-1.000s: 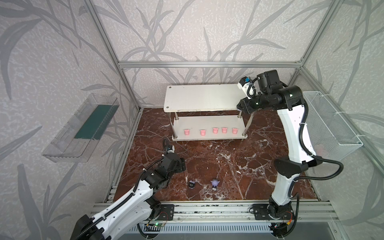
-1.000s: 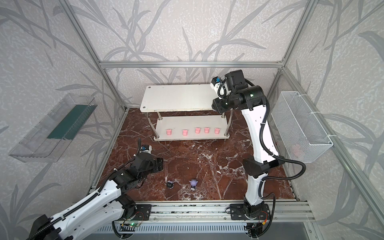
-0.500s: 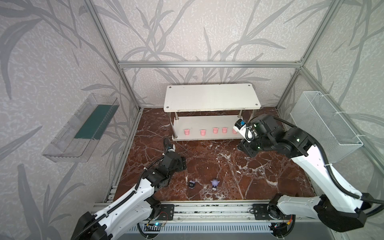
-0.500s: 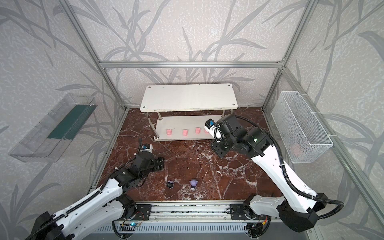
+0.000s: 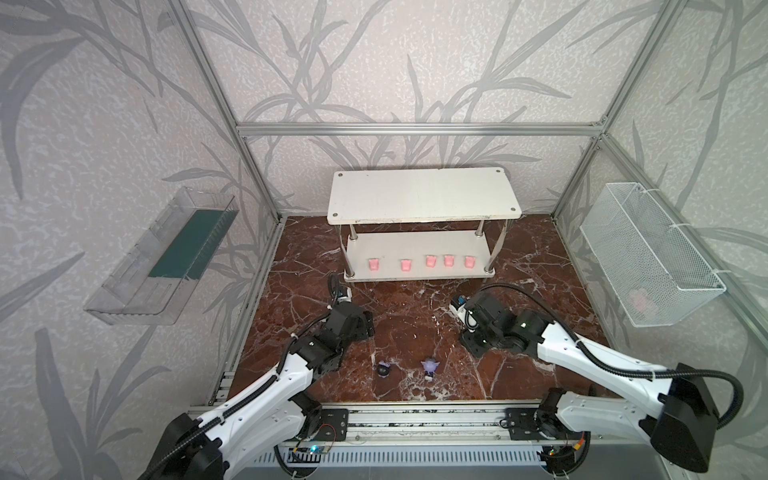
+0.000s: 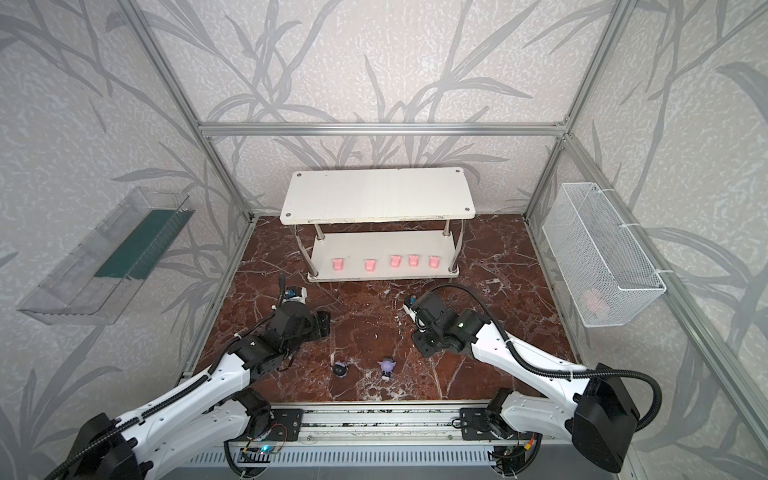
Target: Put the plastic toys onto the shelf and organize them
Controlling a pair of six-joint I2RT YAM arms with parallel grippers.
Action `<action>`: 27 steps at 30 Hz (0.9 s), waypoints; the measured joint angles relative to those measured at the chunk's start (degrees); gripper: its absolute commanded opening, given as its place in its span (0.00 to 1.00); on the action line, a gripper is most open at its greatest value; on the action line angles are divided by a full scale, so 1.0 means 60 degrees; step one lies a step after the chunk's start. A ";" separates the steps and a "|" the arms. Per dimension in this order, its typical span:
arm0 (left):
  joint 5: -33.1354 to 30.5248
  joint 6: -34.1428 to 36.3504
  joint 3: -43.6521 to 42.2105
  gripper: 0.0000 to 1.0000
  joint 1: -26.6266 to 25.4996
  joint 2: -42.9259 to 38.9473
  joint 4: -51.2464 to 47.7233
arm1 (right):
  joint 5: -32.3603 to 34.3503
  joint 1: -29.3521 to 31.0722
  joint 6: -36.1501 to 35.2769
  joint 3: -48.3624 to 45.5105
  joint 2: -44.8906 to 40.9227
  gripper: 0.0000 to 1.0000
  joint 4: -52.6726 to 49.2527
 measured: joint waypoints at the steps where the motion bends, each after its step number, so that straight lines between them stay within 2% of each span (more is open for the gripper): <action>1: -0.0007 -0.0004 0.0000 0.80 0.0004 0.0036 0.0044 | 0.0004 0.0015 0.0051 -0.0044 0.0248 0.30 0.0306; 7: -0.0040 -0.0007 -0.0004 0.80 0.0011 0.0138 0.0208 | 0.0248 0.0193 0.0237 -0.0069 0.1665 0.30 0.1490; 14: -0.0095 -0.0004 -0.0007 0.80 0.0051 0.0295 0.0262 | 0.0678 0.0393 0.0357 -0.0069 0.2648 0.31 0.2098; 27: -0.0127 -0.0004 -0.0051 0.80 0.0073 0.0401 0.0386 | 0.1056 0.0663 0.0630 -0.0270 0.2973 0.38 0.2987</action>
